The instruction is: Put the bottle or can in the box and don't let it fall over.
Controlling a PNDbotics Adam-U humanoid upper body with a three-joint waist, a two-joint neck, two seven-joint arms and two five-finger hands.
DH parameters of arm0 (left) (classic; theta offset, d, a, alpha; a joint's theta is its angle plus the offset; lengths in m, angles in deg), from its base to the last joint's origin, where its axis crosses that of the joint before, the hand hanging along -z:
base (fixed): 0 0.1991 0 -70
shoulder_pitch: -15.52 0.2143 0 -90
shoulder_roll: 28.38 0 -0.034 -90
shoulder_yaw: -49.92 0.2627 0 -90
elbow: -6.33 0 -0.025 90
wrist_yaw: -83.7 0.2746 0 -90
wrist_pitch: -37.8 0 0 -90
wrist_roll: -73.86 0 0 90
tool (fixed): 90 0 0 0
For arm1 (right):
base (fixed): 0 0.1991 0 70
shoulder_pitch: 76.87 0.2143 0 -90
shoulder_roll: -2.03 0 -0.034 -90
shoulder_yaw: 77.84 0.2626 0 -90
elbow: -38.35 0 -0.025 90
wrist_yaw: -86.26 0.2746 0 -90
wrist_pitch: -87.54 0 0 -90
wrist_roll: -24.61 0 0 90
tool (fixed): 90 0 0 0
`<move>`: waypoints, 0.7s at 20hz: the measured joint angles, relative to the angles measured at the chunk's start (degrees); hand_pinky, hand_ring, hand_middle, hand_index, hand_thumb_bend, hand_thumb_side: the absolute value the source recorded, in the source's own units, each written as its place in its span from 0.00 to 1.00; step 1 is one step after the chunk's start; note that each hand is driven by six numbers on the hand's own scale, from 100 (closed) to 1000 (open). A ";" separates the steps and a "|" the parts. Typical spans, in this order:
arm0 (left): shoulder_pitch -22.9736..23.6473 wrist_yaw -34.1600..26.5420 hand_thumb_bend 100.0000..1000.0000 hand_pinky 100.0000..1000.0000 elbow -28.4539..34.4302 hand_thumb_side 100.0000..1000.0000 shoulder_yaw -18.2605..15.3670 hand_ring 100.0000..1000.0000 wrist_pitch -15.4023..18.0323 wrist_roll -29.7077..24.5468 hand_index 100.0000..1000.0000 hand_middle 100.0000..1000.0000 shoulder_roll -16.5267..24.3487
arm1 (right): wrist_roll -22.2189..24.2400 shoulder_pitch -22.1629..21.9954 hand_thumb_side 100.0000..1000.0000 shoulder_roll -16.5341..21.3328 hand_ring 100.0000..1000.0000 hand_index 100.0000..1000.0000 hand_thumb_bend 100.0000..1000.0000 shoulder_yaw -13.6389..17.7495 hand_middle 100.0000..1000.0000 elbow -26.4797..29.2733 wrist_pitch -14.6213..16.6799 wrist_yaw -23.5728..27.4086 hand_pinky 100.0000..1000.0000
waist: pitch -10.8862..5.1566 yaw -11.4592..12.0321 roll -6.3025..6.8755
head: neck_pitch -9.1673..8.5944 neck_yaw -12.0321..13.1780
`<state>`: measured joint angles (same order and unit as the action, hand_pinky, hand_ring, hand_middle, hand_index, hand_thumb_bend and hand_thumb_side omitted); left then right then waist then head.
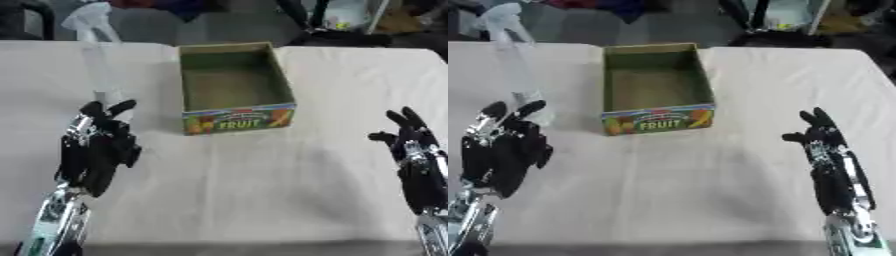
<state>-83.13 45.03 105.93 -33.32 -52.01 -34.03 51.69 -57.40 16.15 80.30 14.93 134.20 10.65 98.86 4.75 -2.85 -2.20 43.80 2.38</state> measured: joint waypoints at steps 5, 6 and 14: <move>-4.73 -19.66 0.35 0.02 -0.90 0.70 1.31 0.00 -3.04 3.49 0.84 0.05 0.04 | 0.06 -0.01 0.53 0.00 0.66 0.99 0.00 -0.01 0.91 -0.30 -0.05 0.00 0.98 | -0.13 -0.23 0.03 | 0.00 0.04; -5.76 -22.88 0.35 0.02 -1.27 0.69 1.28 0.00 -3.11 4.72 0.84 0.05 0.03 | 0.06 -0.02 0.53 0.00 0.66 0.99 0.00 -0.01 0.91 -0.31 -0.05 0.00 0.98 | -0.16 -0.23 0.04 | 0.00 0.04; -13.47 -36.92 0.62 0.03 -8.73 0.62 -0.71 0.00 -1.80 15.42 0.90 0.06 -1.47 | 0.12 -0.10 0.53 -0.02 0.66 0.99 0.00 -0.02 0.91 -0.45 -0.10 0.00 0.98 | -0.45 -0.26 -0.01 | 0.00 -0.04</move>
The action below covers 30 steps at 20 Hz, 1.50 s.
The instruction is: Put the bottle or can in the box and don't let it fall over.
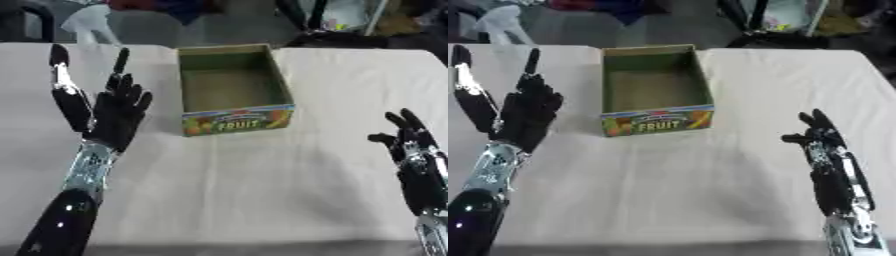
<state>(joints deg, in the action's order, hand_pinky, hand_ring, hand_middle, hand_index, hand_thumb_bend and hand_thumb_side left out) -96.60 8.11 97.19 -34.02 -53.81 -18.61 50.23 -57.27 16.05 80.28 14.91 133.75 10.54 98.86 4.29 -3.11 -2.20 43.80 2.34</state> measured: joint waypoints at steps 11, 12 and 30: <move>-7.96 -3.71 0.72 0.06 -9.65 0.60 -3.49 0.00 1.56 12.47 0.96 0.08 -2.71 | 0.20 -0.38 0.53 -0.43 0.66 0.99 0.00 -0.29 0.91 -0.19 -0.15 0.00 0.98 | -0.15 -0.41 -0.02 | 0.01 -0.10; -8.59 -4.02 0.71 0.06 -9.88 0.59 -3.86 0.00 1.88 12.89 0.96 0.08 -2.71 | 0.21 -0.38 0.53 -0.45 0.66 0.99 0.00 -0.31 0.91 -0.20 -0.16 0.00 0.98 | -0.21 -0.42 -0.02 | 0.01 -0.14; -15.69 -8.69 0.66 0.07 -8.51 0.53 -6.67 0.00 5.93 15.36 0.97 0.09 0.22 | 0.45 -0.37 0.53 -0.53 0.66 0.99 0.00 -0.35 0.91 -0.22 -0.37 0.00 0.98 | -0.40 -1.21 -0.22 | 0.01 -0.20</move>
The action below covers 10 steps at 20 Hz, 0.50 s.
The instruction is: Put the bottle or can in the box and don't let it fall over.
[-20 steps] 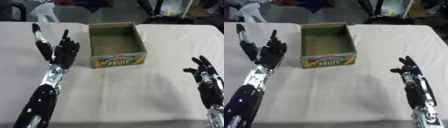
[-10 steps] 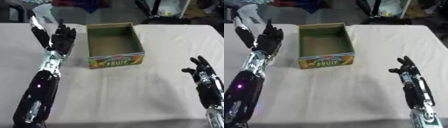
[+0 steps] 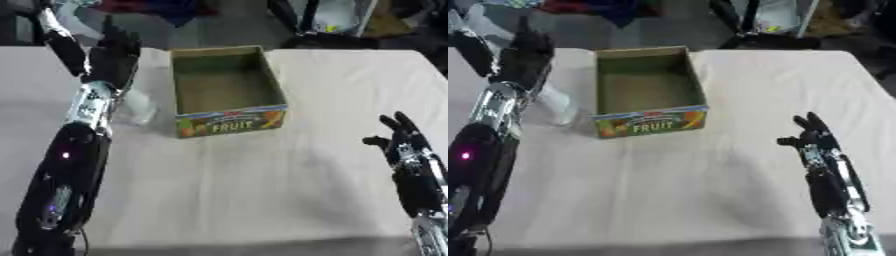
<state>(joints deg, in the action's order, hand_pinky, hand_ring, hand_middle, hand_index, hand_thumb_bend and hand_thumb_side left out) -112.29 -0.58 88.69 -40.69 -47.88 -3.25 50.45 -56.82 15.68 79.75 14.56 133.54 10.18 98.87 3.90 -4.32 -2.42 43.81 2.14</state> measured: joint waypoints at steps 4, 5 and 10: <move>-0.01 0.13 0.65 0.07 0.73 0.52 -0.37 0.00 0.35 0.35 0.97 0.09 0.25 | 0.04 0.00 0.53 -0.01 0.66 0.99 0.00 0.00 0.91 0.00 0.03 0.00 0.98 | -0.02 0.00 -0.04 | 0.00 -0.01; -0.01 0.15 0.63 0.08 1.08 0.52 -0.46 0.00 0.45 0.45 0.97 0.09 0.25 | 0.06 0.00 0.53 -0.01 0.66 0.99 0.00 0.00 0.91 0.00 0.06 0.00 0.98 | -0.04 0.00 -0.06 | 0.00 -0.01; -0.88 0.57 0.56 0.08 3.60 0.52 -0.68 0.00 0.73 0.82 0.97 0.10 1.04 | 0.09 -0.01 0.53 -0.01 0.66 0.99 0.00 0.00 0.91 -0.03 0.08 0.00 0.98 | -0.09 0.00 -0.06 | 0.00 -0.06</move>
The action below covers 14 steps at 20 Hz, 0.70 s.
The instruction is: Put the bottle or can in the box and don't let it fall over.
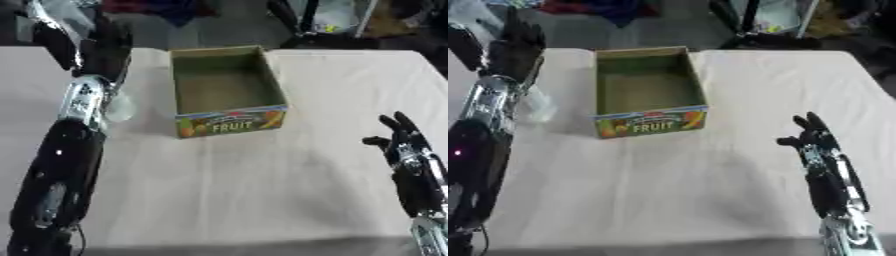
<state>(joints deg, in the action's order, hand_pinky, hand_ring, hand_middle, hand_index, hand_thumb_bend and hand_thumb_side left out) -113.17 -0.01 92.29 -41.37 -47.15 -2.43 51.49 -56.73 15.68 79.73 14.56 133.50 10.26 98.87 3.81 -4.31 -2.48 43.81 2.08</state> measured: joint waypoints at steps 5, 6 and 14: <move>-3.28 -0.33 0.52 0.09 2.04 0.52 0.59 0.00 -0.29 0.40 0.97 0.11 1.65 | 0.06 -0.02 0.53 0.00 0.66 0.99 0.00 -0.10 0.91 -0.31 -0.02 0.00 0.98 | -0.66 -0.32 0.28 | 0.00 -0.13; -4.23 -0.55 0.51 0.09 2.04 0.52 0.88 0.01 -0.44 0.47 0.97 0.11 1.74 | 0.10 -0.03 0.53 0.00 0.66 0.99 0.00 -0.25 0.91 -0.32 -0.03 0.00 0.98 | -0.72 -0.58 0.28 | 0.00 -0.12; -10.54 -1.05 0.44 0.10 -2.61 0.63 5.04 0.02 -4.09 -0.57 0.97 0.11 1.57 | 1.22 0.40 0.52 -0.27 0.66 0.99 0.00 -1.47 0.91 -0.46 -0.33 0.15 0.98 | -1.03 -4.01 0.20 | 0.00 1.10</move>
<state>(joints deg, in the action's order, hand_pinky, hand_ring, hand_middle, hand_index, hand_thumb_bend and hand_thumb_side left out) -123.70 -1.06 89.68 -36.34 -51.24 -3.00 53.06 -55.51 16.08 79.46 13.09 133.04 9.92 99.02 2.78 -8.32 -2.29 43.81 3.19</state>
